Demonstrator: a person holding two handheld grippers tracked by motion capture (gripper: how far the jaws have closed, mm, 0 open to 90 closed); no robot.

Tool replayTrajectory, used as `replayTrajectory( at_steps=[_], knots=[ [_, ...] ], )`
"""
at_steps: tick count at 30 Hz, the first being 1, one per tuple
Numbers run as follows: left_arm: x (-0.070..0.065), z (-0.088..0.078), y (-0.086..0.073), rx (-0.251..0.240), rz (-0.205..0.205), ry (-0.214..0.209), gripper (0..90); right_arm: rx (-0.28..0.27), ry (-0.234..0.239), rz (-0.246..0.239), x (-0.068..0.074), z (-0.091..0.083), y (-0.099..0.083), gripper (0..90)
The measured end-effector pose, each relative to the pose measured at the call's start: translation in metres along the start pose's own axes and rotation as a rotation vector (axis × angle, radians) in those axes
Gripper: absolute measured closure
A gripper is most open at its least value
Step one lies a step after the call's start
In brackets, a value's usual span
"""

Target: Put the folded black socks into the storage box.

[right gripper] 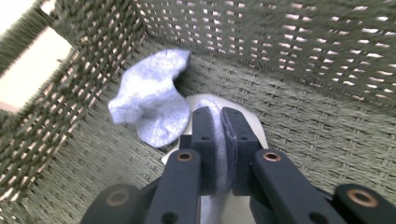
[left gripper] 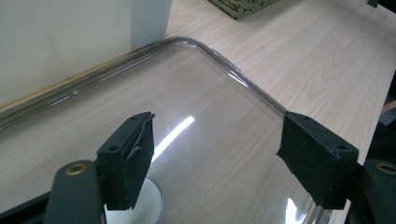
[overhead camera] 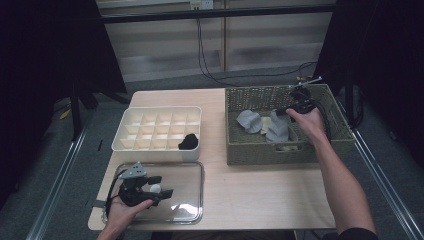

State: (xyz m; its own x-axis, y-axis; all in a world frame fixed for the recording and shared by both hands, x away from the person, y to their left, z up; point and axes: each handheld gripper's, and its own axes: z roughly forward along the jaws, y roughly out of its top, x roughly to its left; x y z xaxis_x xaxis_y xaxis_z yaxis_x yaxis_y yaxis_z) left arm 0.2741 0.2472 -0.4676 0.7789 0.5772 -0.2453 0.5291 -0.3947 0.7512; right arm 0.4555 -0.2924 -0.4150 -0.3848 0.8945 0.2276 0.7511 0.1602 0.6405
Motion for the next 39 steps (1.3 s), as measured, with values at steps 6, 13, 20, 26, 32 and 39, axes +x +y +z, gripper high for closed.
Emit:
replayTrajectory(
  at_steps=[6,13,20,26,32,39],
  knots=[
    [-0.002,0.003,0.003,0.003,0.016,-0.004,26.1,-0.057,0.035,-0.002,0.003,-0.010,0.001,85.6],
    [-0.003,0.002,0.004,-0.007,0.028,0.001,25.9,-0.107,0.062,-0.007,0.010,-0.016,-0.001,85.6],
    [-0.002,0.001,0.003,-0.008,0.029,0.005,25.5,-0.152,0.087,0.002,0.014,-0.026,0.001,85.6],
    [-0.003,0.001,0.003,-0.011,0.033,0.000,25.4,-0.205,0.120,-0.009,0.024,-0.034,0.001,85.6],
    [-0.002,0.002,0.003,-0.002,0.036,-0.003,25.0,-0.233,0.140,-0.023,0.032,-0.039,0.001,85.6],
    [-0.001,0.001,0.002,-0.009,0.033,-0.003,24.8,-0.263,0.162,-0.014,0.036,-0.042,0.001,85.6]
  ],
)
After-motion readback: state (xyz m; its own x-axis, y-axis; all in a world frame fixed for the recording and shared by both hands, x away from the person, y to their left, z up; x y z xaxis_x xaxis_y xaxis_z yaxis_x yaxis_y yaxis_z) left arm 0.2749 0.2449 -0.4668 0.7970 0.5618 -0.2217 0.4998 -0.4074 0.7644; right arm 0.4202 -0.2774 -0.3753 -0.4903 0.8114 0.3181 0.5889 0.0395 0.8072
